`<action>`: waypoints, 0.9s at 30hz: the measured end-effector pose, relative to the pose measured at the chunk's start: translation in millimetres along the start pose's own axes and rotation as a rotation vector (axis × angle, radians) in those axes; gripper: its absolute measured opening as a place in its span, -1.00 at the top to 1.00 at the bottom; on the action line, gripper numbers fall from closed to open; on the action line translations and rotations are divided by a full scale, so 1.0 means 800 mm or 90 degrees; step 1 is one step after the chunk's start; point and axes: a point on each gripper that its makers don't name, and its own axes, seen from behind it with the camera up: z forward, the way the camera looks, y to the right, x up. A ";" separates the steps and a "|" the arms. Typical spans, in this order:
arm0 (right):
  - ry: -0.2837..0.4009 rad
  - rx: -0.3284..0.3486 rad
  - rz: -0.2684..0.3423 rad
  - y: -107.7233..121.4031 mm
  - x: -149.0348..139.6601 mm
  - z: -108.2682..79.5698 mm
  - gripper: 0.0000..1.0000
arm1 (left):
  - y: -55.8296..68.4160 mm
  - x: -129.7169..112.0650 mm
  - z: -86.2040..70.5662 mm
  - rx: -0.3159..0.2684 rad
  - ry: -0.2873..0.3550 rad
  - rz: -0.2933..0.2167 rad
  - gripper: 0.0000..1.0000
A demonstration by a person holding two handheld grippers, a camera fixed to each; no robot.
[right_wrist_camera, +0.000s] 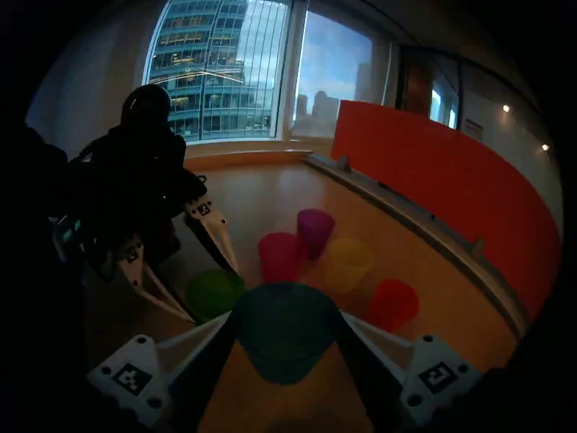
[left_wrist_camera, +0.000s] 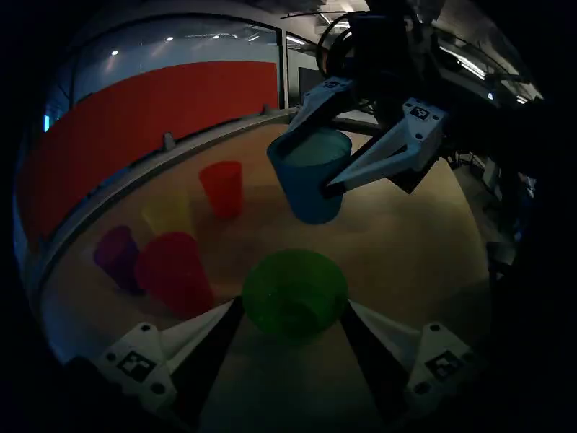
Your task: Pour water
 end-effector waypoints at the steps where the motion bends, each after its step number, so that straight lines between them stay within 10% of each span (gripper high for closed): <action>1: -0.002 0.000 0.001 -0.001 -0.003 0.001 -0.86 | 0.000 -0.001 -0.001 0.000 -0.001 0.000 -0.82; 27: -0.039 0.026 0.036 -0.034 -0.072 0.023 -0.86 | -0.019 -0.022 -0.050 0.029 -0.004 -0.037 -0.91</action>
